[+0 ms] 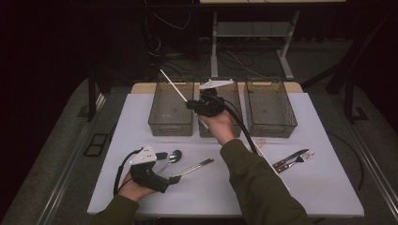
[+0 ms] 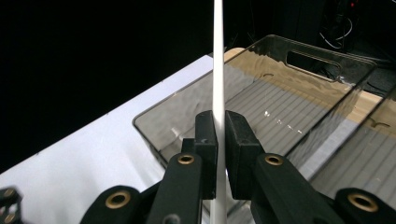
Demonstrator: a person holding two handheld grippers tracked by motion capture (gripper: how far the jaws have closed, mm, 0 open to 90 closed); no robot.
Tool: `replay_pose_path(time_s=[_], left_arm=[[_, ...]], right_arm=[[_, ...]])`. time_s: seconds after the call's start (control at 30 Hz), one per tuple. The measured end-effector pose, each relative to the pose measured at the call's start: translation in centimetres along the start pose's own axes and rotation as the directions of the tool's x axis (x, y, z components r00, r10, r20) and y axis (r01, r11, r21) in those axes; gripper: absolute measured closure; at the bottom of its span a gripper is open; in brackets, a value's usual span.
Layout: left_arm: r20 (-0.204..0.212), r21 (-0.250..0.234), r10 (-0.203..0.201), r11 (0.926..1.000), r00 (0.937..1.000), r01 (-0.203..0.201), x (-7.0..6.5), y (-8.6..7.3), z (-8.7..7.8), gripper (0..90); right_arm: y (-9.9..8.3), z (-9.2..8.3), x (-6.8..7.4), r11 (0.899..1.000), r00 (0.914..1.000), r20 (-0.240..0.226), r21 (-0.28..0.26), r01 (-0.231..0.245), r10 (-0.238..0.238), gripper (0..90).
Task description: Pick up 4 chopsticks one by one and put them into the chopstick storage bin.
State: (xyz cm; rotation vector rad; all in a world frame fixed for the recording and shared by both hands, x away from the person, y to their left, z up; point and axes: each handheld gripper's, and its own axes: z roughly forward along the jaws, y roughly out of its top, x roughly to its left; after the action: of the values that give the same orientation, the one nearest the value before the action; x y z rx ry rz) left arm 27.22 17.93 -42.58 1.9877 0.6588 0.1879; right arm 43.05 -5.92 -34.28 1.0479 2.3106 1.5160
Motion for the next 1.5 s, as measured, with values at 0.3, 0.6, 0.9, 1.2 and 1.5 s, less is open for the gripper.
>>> replay_pose_path(time_s=[0.3, 0.6, 0.9, 1.2, 1.5], left_arm=[[0.007, -0.006, -0.006, 1.0000, 1.0000, 0.006, 0.0, 0.0, 0.1, 0.0], [0.021, 0.004, -0.004, 1.0000, 0.9998, 0.004, 0.1, 0.1, 0.6, 0.0], [0.025, -0.001, -0.004, 1.0000, 0.9997, 0.004, 0.2, 0.1, 0.6, 0.0], [0.024, 0.000, -0.007, 1.0000, 0.9997, 0.007, 0.1, 0.1, 0.5, 0.0], [0.022, 0.007, 0.001, 1.0000, 0.9997, -0.002, 0.1, 0.0, 0.6, 0.0]], right_arm=[[1.3, 2.6, -0.5, 1.000, 0.9989, 0.042, -0.007, -0.023, 0.024, 84.7], [2.3, 5.6, -0.3, 0.999, 0.9961, 0.082, 0.023, -0.033, 0.031, 84.7], [1.6, 8.4, -0.6, 0.996, 0.9925, 0.105, 0.056, -0.068, 0.062, 84.7], [0.6, 9.8, -0.6, 0.991, 0.9900, 0.129, 0.115, -0.073, 0.058, 74.6], [1.2, 8.5, -0.5, 0.993, 0.9866, 0.158, 0.101, -0.058, 0.041, 58.2]])
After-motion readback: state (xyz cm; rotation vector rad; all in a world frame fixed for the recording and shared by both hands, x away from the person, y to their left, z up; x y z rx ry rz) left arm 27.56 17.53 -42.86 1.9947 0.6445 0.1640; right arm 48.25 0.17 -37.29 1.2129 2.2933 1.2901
